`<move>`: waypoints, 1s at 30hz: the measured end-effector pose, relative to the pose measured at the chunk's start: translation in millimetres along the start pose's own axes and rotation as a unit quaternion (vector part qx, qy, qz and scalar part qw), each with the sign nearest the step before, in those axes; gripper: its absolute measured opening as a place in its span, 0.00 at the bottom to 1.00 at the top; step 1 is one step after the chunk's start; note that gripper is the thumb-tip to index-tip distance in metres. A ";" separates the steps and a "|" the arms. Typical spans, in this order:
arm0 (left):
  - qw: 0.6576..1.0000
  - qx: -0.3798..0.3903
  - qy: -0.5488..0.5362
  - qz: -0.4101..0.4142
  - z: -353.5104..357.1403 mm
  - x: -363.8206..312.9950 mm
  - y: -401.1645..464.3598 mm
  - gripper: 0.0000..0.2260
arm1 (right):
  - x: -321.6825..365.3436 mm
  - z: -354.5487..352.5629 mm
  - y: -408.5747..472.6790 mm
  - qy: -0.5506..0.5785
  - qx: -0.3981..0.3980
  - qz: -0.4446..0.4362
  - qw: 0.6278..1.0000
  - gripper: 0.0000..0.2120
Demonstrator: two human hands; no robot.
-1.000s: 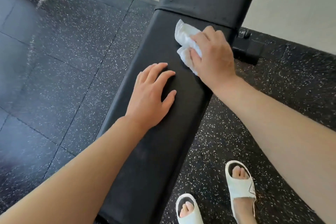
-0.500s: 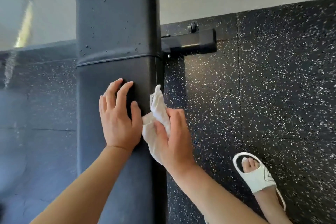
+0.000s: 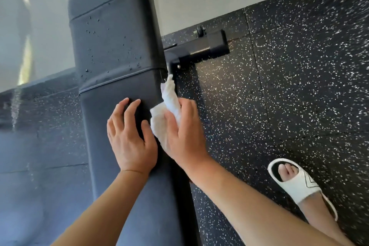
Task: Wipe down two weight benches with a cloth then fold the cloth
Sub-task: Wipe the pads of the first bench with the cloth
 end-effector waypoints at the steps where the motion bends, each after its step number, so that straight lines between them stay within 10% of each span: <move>1: 1.000 0.000 -0.002 0.000 -0.3 -0.2 0.2 0.22 | -4.7 -1.3 -22.8 0.006 0.000 0.005 1.000 0.10; 9: 1.000 0.002 -0.015 0.006 0.0 -0.5 -4.1 0.22 | -23.5 -7.6 -111.4 0.001 0.014 0.048 0.999 0.14; 22: 1.000 0.004 0.024 0.013 0.9 2.7 -1.5 0.22 | 20.4 11.4 77.9 -0.056 0.028 0.020 0.998 0.14; 30: 1.000 0.000 0.008 0.007 0.4 -1.0 -1.3 0.22 | -19.8 -7.0 -75.3 -0.014 0.056 0.002 0.998 0.27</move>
Point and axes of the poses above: each hand's wrist, its own y-axis towards the middle knuckle, its own z-axis out of the palm, x = y × z, the point moved 1 cm from there along y, towards the middle knuckle, and after that the axes turned 10 degrees about -y, right-handed, at the moved point
